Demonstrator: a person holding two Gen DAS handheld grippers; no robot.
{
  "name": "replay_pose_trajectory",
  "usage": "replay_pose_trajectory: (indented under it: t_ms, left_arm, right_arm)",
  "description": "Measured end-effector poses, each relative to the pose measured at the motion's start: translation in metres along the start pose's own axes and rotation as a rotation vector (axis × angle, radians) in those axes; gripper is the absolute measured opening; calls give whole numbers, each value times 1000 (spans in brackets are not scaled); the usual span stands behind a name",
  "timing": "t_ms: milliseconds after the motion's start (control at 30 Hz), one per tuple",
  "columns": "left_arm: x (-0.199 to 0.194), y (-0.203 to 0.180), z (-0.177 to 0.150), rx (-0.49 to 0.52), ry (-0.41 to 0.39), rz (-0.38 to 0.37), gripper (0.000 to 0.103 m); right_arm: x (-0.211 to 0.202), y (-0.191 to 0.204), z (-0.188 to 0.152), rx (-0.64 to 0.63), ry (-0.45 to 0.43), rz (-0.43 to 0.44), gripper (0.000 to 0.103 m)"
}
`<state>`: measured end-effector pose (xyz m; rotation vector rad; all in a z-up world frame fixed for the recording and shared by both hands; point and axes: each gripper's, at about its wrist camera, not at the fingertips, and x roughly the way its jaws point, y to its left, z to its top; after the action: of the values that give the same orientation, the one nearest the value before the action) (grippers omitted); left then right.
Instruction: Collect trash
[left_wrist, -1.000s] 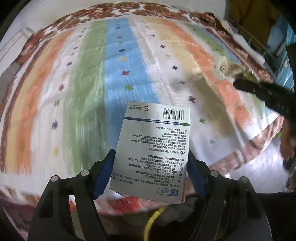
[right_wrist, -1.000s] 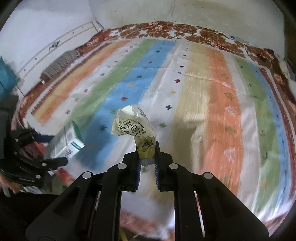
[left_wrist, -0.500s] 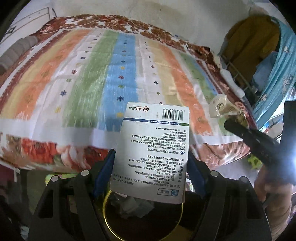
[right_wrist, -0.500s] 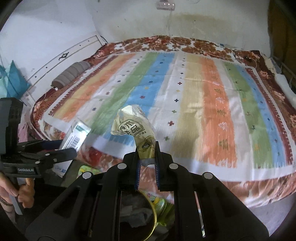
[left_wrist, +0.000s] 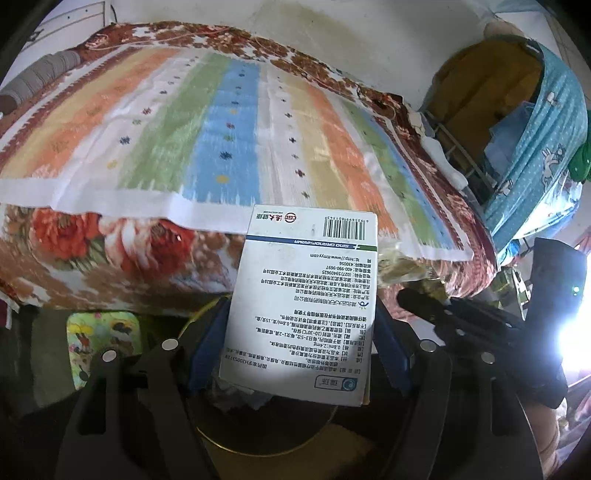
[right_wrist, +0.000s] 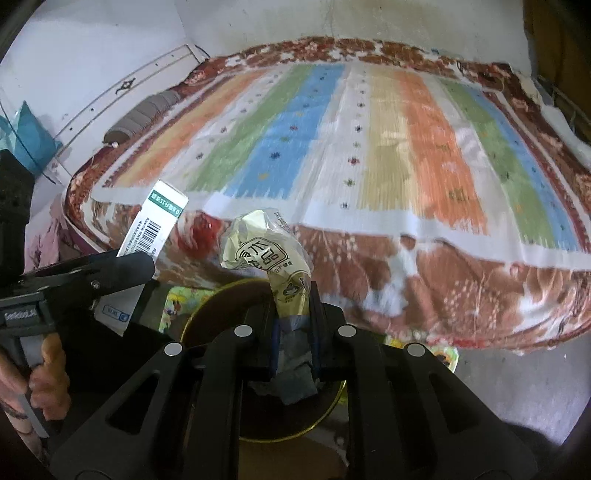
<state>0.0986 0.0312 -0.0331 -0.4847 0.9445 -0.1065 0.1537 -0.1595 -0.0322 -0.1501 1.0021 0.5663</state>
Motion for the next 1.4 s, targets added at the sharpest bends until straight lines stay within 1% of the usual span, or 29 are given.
replay_pose_trajectory:
  t_ms: [67, 133, 167, 200, 233, 267, 300, 333, 400, 433, 500, 533, 567, 600, 633, 700, 767, 867, 933, 1033, 1200, 1300, 1400]
  left_arm:
    - [4, -1, -5, 5, 18, 3, 73]
    - [4, -1, -9, -2, 21, 14, 73]
    - [4, 1, -11, -14, 23, 13, 74]
    - [5, 4, -12, -32, 28, -1, 74]
    - [5, 6, -13, -48, 32, -12, 77]
    - [5, 9, -14, -65, 37, -24, 88]
    - [5, 10, -15, -73, 38, -30, 93]
    - [4, 10, -15, -78, 32, -38, 96]
    - [1, 11, -16, -78, 18, -35, 96]
    - [-1, 11, -16, -76, 9, -28, 96]
    - [-7, 9, -19, -53, -8, 8, 97]
    - [-10, 7, -21, -25, -18, 38, 97]
    - [-13, 3, -25, 23, -25, 83, 97]
    - [-14, 2, -28, 54, -20, 109, 97]
    - [-13, 1, -31, 79, -7, 123, 97]
    - [-15, 2, -36, 102, 5, 128, 97]
    - [-19, 5, -39, 113, -8, 138, 97]
    - [-22, 6, -43, 114, 7, 129, 97]
    - [-20, 5, -46, 123, 15, 147, 97]
    - [-21, 0, -50, 150, -1, 163, 97]
    - [-22, -2, -49, 150, -14, 141, 97]
    - [-26, 1, -47, 117, -23, 87, 97]
    - [-24, 2, -47, 110, -22, 105, 97]
  right_arm:
    - [4, 1, -8, 21, 25, 3, 13]
    - [9, 3, -12, 30, 50, 10, 17]
    - [12, 4, -16, 33, 65, 19, 23]
    - [14, 5, -19, 32, 72, 24, 34]
    - [15, 8, -22, 27, 80, 29, 38]
    - [16, 9, -23, 23, 83, 33, 48]
    - [16, 11, -25, 19, 86, 38, 54]
    - [16, 12, -27, 16, 88, 43, 56]
    - [15, 12, -29, 10, 91, 52, 62]
    - [13, 12, -30, 9, 87, 54, 64]
    - [6, 11, -32, 8, 66, 66, 74]
    - [2, 10, -33, 9, 52, 77, 77]
    - [-2, 8, -33, 10, 40, 86, 83]
    - [-6, 6, -34, 11, 30, 93, 88]
    - [-9, 4, -35, 12, 23, 95, 90]
    - [-17, 0, -36, 22, 6, 97, 93]
    - [-22, -1, -38, 19, -3, 102, 94]
    - [-30, 0, -43, 15, -18, 107, 94]
    - [-33, 1, -47, 8, -23, 103, 94]
    - [-34, 3, -51, -5, -21, 101, 94]
    - [-37, 6, -54, -17, -41, 115, 94]
    - [-38, 8, -55, -27, -50, 125, 94]
    - [-39, 9, -56, -32, -49, 138, 94]
